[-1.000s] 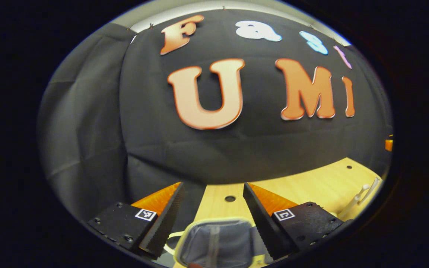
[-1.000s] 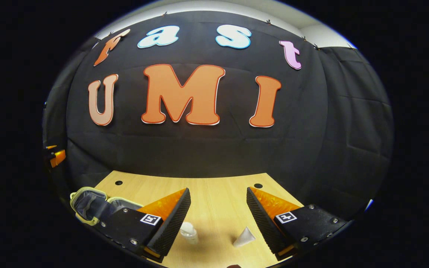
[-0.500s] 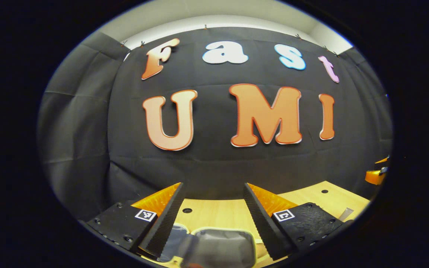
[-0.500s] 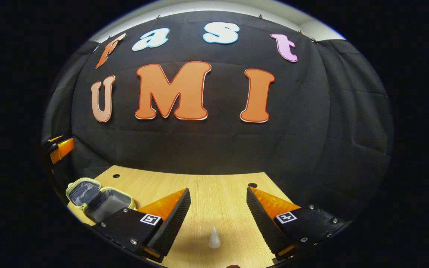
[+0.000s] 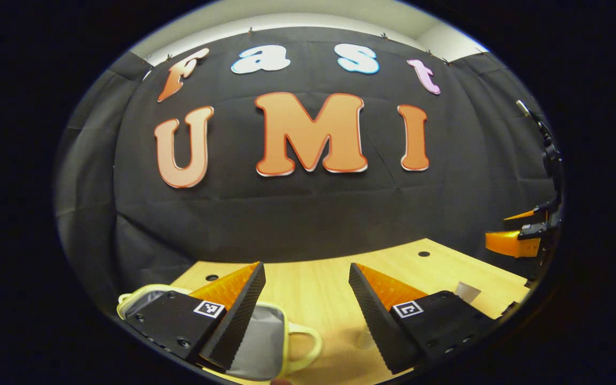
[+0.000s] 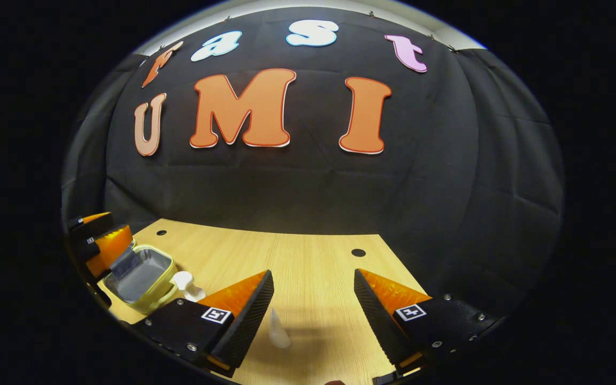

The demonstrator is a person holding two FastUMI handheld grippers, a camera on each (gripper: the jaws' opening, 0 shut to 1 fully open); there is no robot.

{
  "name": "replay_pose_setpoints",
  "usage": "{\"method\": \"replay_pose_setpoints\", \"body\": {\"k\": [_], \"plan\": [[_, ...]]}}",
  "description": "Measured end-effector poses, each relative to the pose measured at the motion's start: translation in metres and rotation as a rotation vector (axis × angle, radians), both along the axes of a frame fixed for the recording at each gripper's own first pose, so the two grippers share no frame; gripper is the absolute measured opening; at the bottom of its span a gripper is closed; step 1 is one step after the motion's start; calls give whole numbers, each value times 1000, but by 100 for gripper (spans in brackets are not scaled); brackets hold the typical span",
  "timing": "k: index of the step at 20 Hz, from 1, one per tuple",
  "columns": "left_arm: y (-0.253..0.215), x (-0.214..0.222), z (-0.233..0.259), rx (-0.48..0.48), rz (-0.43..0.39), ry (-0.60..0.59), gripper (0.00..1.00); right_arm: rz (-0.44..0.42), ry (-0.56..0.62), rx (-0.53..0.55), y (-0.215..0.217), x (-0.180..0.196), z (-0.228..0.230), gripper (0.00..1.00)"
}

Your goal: First open the suitcase, pack the skin care products into it, and then close the suitcase.

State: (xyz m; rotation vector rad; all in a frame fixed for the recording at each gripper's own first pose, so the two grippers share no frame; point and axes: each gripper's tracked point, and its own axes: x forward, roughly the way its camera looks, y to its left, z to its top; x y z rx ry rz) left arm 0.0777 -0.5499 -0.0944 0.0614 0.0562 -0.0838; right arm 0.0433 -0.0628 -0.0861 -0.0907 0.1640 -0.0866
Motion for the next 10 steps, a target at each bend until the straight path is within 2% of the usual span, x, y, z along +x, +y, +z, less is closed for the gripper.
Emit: {"method": "replay_pose_setpoints", "body": {"k": [3, 7, 10], "plan": [[-30, -10, -35, 24, -39, 37, 98, -4, 21, 2, -10, 6, -16, 96], [-77, -16, -85, -22, -139, 104, 98, -4, 17, -17, -18, 14, -28, 96], [-91, -7, -121, 24, -139, 157, 98, -9, 33, -20, -25, 16, -40, 96]]}}
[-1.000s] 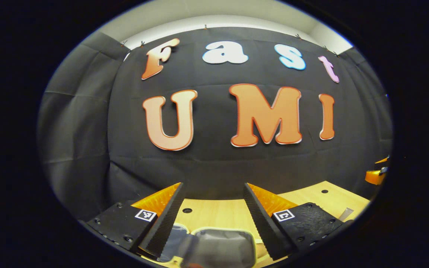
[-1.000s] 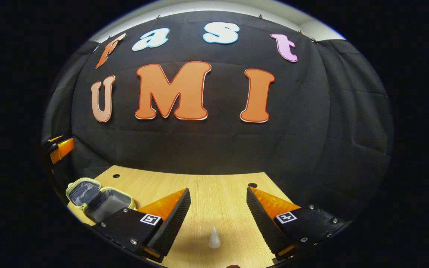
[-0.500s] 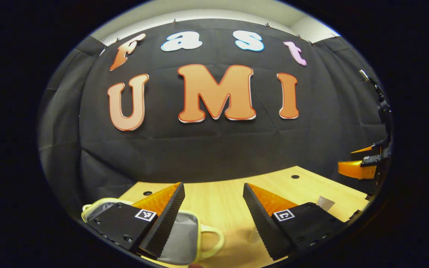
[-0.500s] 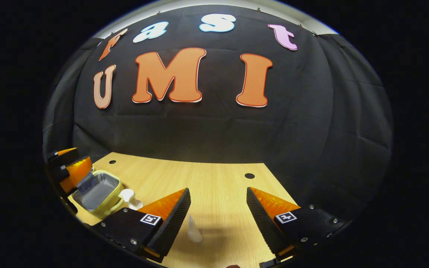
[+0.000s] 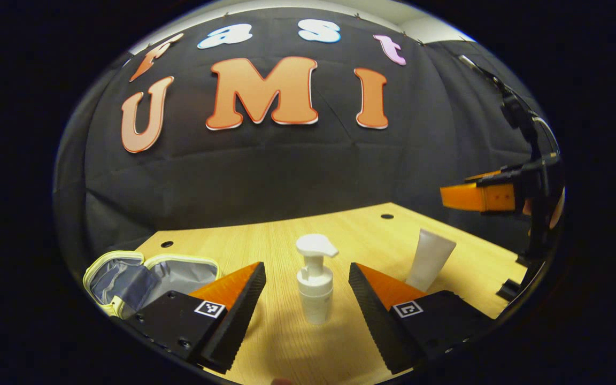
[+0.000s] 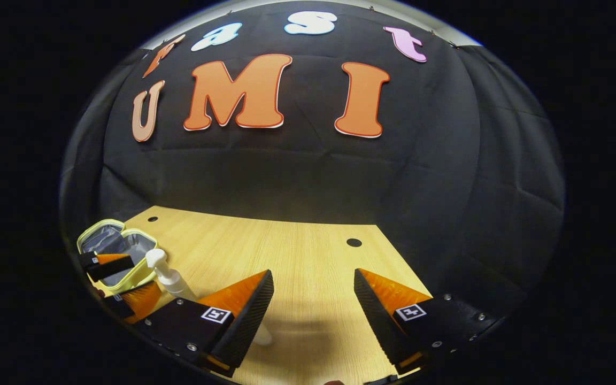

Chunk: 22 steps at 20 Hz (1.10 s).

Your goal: First open the suitcase, pack the skin care products into it, and then close the suitcase.

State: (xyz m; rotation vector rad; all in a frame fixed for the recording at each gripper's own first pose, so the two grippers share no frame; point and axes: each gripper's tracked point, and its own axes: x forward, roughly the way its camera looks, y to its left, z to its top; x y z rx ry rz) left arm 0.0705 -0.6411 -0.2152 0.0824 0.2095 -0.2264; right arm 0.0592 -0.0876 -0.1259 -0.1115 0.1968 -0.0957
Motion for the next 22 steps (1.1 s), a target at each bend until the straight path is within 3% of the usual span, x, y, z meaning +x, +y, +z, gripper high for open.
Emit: {"method": "replay_pose_setpoints", "body": {"k": [9, 14, 17, 22], "plan": [[-16, 45, -73, 42, 53, 87, 98, -26, 50, -1, -25, 9, -25, 96], [-10, 59, -87, 41, 97, 104, 98, 8, 65, -2, -18, 3, -36, 96], [-15, 59, -87, 29, 96, 112, 62, 30, 82, 0, -10, -3, -43, 96], [-9, 40, -60, -3, 91, 151, 60, 49, 83, 51, 4, -17, -37, 96]]}}
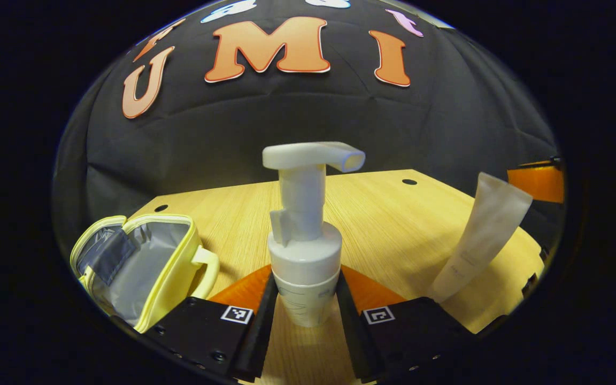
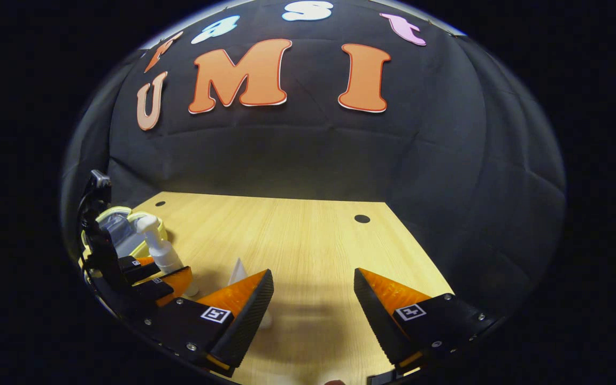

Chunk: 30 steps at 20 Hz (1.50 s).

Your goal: First open the suitcase, pack the skin care products into it, and then close the suitcase.

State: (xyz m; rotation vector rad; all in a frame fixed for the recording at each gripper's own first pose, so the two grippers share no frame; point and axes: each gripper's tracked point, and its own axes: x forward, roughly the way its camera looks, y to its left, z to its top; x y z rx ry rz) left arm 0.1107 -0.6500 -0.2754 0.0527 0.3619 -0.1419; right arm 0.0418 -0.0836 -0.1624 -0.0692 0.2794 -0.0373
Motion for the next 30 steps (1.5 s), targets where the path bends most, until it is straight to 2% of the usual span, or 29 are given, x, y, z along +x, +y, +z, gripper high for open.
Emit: {"method": "replay_pose_setpoints", "body": {"k": [5, 10, 14, 19, 25, 26, 28, 30], "plan": [[18, -27, 52, 10, -25, -10, 60, 35, -19, 41, 27, -13, 13, 96], [64, -48, 96, 40, 8, -15, 60, 81, 4, 68, 62, -17, 3, 96], [103, -69, 119, 62, 61, -28, 60, 96, 63, 81, 76, -8, -26, 96], [141, -81, 117, 44, 120, -25, 60, 88, 174, 76, 72, -2, -84, 96], [168, -88, 90, 44, 170, 8, 60, 74, 186, 43, 63, 15, -114, 79], [170, -88, 88, 36, 171, 11, 60, 74, 200, 27, 62, 16, -121, 72], [172, -88, 88, 24, 166, 12, 60, 71, 182, 29, 66, 19, -119, 49], [174, -89, 89, 29, 138, 28, 60, 55, 195, 42, 66, 20, -118, 43]]}}
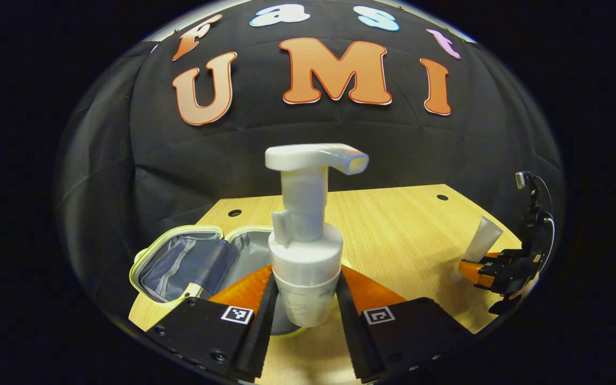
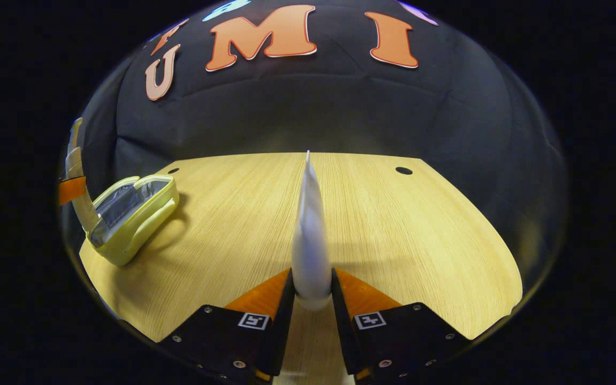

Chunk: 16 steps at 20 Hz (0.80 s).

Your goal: First open the suitcase, pack the skin care products into it, and then close the suitcase.

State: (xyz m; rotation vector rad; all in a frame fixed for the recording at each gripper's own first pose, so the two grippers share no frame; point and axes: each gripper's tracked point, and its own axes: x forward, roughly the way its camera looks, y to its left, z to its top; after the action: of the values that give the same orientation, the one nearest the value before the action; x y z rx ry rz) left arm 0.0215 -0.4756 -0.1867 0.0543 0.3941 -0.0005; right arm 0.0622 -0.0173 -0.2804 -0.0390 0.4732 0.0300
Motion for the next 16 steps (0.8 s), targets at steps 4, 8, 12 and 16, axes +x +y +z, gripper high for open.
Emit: {"method": "replay_pose_setpoints", "body": {"k": [4, 8, 12, 16], "plan": [[32, 0, 28, 19, -51, 33, 60, -38, 3, 66, 14, -10, 32, 39], [92, 5, 56, 44, -100, 127, 60, -48, -25, 55, 45, -17, 80, 39], [152, 15, 35, 46, -149, 343, 60, -113, -47, 128, 91, -10, 113, 39], [155, 26, 3, -2, -296, 538, 60, -159, -56, 170, 126, -8, 125, 39]]}}
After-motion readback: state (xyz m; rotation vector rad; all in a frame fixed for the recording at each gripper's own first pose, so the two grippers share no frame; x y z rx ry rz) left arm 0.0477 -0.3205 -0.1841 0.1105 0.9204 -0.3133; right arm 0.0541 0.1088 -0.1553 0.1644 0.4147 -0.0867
